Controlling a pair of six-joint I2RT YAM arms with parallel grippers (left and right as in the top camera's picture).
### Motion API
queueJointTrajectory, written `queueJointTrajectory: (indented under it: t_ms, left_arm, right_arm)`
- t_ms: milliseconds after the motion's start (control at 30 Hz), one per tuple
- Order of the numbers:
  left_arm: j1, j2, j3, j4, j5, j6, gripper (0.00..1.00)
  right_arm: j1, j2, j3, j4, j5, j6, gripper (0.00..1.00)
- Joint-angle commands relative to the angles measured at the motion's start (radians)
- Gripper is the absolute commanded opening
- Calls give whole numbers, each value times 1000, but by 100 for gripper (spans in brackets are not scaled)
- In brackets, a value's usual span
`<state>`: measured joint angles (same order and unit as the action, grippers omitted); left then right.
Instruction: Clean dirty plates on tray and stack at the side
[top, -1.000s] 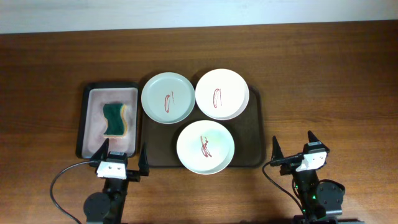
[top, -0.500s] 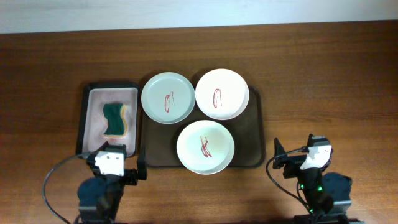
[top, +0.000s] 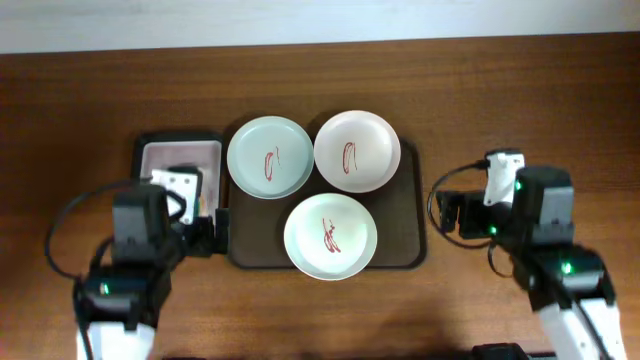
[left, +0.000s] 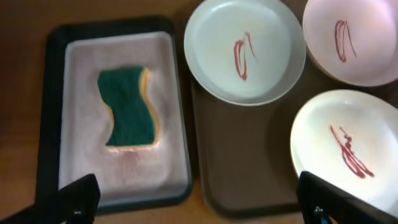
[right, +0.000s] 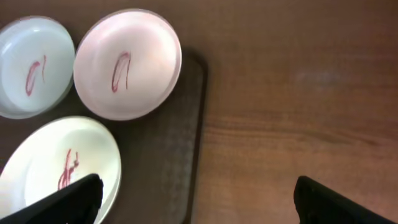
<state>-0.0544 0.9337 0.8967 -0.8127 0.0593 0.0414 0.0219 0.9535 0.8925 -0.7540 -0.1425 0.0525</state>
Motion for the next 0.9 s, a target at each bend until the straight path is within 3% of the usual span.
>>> queueJointTrajectory:
  t_ms: [0,233,367,533,733,867]
  left_arm:
    - [-3,119,164,-115,47,-3,99]
    - [8,175,187,-72,53,-9,99]
    - [125,235,190,-10,55,-83,100]
    - [238,400,227,17,68,-46,100]
    - [240,602,232,109,24,-40,100]
    - [238,708,232,195,23,-40,94]
  right_arm:
    - [-3,83,127,-74,-56,8,99]
    - [-3,130,158,-69,-188,8,99]
    - [-3,133,158,-69,-188,8,99]
    - [-3,133,158,-69,-188,8,99]
    - [-3,133,158,-70,-188,8,99]
    - [-3,133,158,-69,-188,8,99]
